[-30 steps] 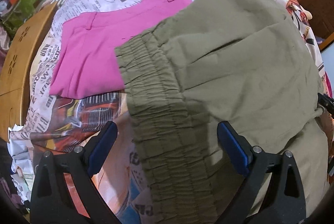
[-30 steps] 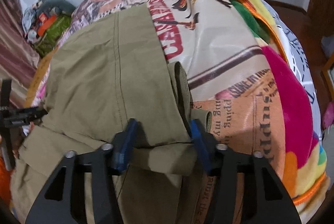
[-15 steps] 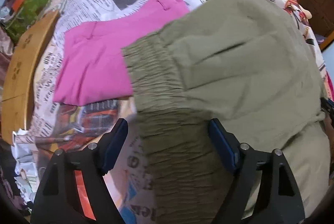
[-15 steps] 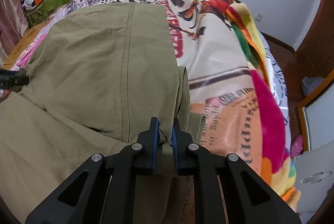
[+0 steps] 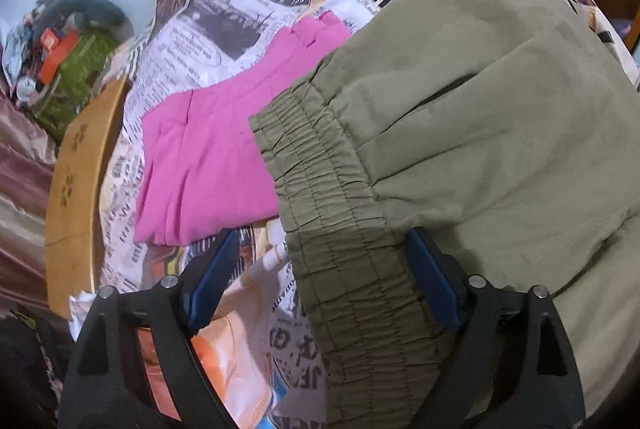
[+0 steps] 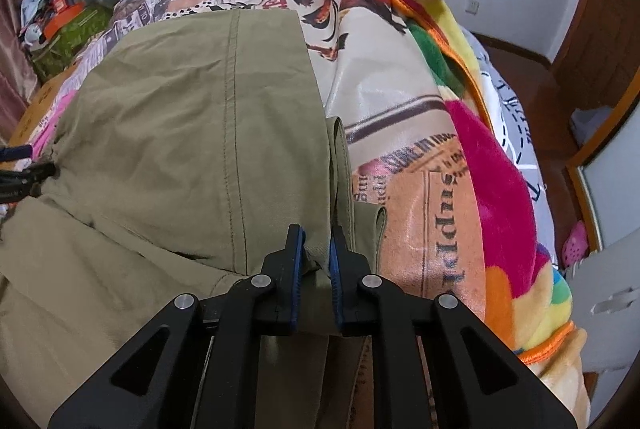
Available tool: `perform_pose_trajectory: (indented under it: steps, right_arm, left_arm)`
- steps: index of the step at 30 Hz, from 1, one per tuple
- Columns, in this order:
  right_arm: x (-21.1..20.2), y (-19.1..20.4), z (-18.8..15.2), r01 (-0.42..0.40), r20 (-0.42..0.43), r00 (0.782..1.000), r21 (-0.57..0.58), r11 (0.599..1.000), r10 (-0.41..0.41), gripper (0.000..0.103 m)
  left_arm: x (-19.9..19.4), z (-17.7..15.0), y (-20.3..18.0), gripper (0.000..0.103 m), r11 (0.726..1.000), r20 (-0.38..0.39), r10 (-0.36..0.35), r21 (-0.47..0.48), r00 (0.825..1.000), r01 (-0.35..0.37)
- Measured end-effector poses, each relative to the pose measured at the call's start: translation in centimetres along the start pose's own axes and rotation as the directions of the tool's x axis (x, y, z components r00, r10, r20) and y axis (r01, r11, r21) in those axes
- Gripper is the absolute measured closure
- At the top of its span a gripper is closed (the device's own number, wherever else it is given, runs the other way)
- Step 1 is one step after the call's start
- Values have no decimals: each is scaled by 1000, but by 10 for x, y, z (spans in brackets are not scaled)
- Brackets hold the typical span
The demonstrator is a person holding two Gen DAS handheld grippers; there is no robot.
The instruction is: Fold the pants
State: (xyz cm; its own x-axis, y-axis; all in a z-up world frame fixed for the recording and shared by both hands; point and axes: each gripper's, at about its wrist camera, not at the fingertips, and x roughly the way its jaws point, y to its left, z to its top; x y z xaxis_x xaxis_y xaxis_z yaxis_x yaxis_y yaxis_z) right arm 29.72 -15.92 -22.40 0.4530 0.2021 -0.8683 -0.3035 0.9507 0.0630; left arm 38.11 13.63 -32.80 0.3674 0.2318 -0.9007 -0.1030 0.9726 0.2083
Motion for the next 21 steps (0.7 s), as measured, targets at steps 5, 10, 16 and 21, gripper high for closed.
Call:
perform_pose_trajectory:
  steps: [5, 10, 16, 21]
  right_arm:
    - [-12, 4, 3, 16, -7, 1000, -21, 1000, -16, 88]
    - [-40, 1, 11, 11, 31, 999, -27, 1000, -10, 75]
    - [-78, 1, 35, -6, 162, 987, -24, 1000, 10, 51]
    - [-87, 9, 63, -30, 229, 973, -40, 999, 39, 42]
  left_arm:
    - [-14, 1, -1, 17, 1000, 1, 8, -8, 1000, -8]
    - [-47, 0, 10, 17, 1000, 65, -13, -20, 998, 14]
    - [-75, 14, 45, 16, 985, 120, -88, -135, 989, 104]
    - [-77, 31, 66, 11, 976, 156, -52, -202, 986, 83]
